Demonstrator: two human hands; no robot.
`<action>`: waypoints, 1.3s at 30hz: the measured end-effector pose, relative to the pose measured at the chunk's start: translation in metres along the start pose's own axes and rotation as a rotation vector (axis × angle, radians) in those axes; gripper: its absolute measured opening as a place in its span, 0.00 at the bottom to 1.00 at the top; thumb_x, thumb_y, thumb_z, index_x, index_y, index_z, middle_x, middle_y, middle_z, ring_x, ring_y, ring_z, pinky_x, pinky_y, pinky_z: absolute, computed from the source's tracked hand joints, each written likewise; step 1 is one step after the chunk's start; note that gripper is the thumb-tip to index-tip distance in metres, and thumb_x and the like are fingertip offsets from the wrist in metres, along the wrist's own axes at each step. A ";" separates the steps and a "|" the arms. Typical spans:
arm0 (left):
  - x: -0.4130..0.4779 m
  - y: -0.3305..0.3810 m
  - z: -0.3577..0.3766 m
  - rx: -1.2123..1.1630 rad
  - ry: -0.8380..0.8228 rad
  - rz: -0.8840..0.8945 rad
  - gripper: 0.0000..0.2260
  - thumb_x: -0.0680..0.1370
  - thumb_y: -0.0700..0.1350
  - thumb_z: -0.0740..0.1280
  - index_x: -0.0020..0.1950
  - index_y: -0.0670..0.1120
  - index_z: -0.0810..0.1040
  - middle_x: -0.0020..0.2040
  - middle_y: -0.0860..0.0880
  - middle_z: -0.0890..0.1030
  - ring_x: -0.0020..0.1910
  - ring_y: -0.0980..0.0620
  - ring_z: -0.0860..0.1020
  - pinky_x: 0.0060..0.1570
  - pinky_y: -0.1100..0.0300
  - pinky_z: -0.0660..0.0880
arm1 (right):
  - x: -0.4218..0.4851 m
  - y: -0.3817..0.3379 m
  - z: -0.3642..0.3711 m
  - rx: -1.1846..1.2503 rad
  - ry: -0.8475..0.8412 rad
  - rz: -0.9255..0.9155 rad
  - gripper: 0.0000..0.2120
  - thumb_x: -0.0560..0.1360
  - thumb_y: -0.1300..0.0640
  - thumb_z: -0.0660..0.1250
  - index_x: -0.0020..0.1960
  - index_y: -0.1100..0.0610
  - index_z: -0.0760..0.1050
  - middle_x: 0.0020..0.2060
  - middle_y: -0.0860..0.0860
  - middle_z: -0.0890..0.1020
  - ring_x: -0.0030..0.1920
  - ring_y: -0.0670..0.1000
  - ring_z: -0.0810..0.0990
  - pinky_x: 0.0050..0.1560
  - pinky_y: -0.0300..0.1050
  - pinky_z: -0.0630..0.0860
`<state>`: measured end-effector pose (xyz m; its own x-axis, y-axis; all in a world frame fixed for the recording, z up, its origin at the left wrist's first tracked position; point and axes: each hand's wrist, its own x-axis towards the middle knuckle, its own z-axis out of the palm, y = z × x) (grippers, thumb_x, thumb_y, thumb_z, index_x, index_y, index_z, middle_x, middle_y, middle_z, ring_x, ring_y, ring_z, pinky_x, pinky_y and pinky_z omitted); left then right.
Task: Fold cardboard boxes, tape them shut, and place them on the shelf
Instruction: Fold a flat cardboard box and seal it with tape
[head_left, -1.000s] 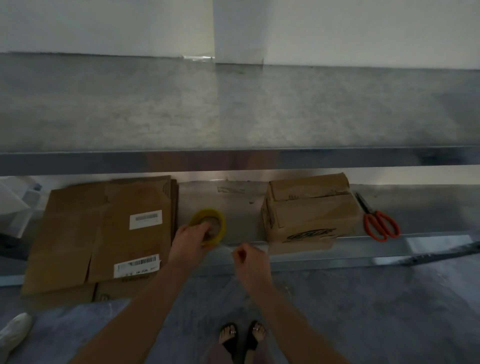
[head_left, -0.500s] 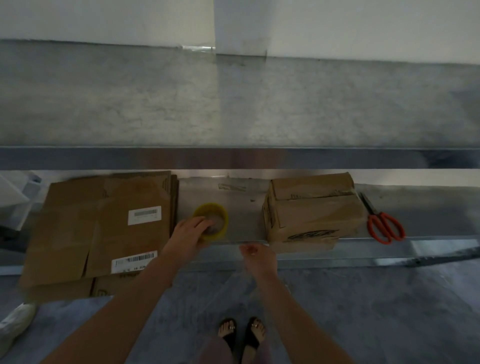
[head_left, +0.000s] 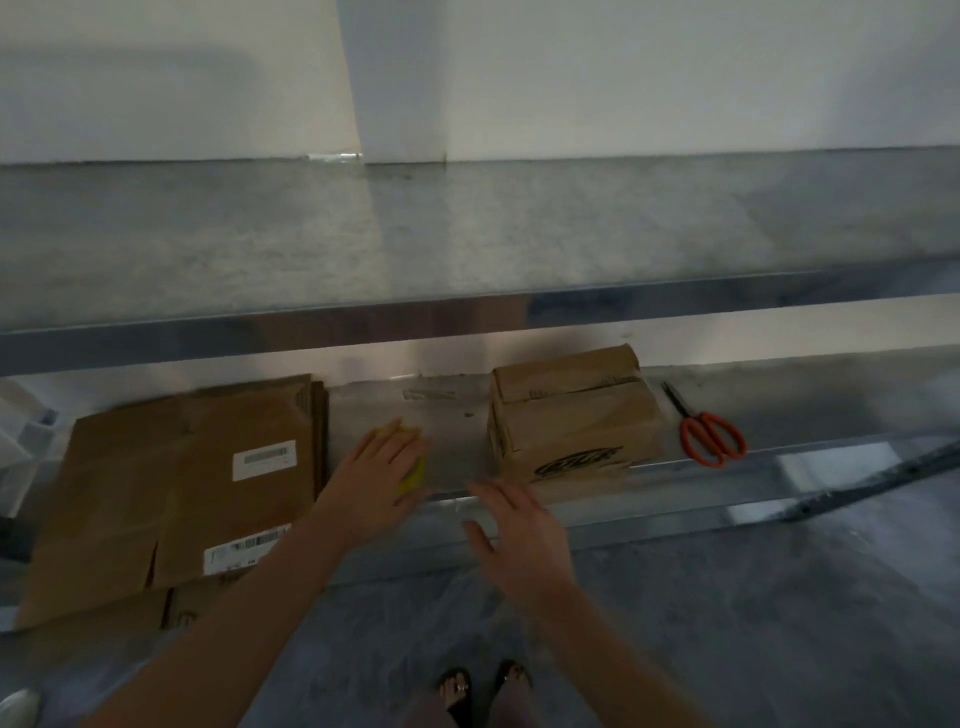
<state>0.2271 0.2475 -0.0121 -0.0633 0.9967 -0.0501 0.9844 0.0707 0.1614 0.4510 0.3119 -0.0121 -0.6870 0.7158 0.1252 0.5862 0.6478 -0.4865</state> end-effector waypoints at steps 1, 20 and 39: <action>0.007 0.009 -0.010 -0.004 0.008 0.011 0.36 0.76 0.68 0.41 0.76 0.48 0.61 0.76 0.49 0.62 0.77 0.45 0.56 0.75 0.51 0.47 | 0.001 -0.002 -0.011 -0.051 0.090 -0.092 0.20 0.76 0.45 0.63 0.66 0.49 0.75 0.62 0.48 0.79 0.64 0.52 0.76 0.60 0.47 0.77; 0.102 0.163 -0.004 -0.580 0.107 -0.453 0.36 0.80 0.57 0.58 0.79 0.48 0.40 0.76 0.57 0.33 0.74 0.60 0.36 0.76 0.52 0.50 | 0.077 0.185 -0.126 0.258 -0.259 0.229 0.30 0.81 0.43 0.59 0.78 0.49 0.54 0.75 0.53 0.62 0.72 0.54 0.65 0.72 0.50 0.66; 0.114 0.154 -0.010 -0.433 0.150 -0.322 0.31 0.73 0.73 0.50 0.71 0.61 0.67 0.76 0.57 0.58 0.76 0.52 0.51 0.75 0.48 0.53 | 0.082 0.188 -0.122 0.157 -0.329 0.093 0.21 0.80 0.37 0.56 0.71 0.26 0.57 0.79 0.48 0.41 0.77 0.63 0.51 0.72 0.61 0.63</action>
<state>0.3700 0.3721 0.0168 -0.4039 0.9144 -0.0279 0.7558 0.3507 0.5530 0.5576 0.5241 0.0126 -0.7503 0.6309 -0.1973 0.5967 0.5179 -0.6130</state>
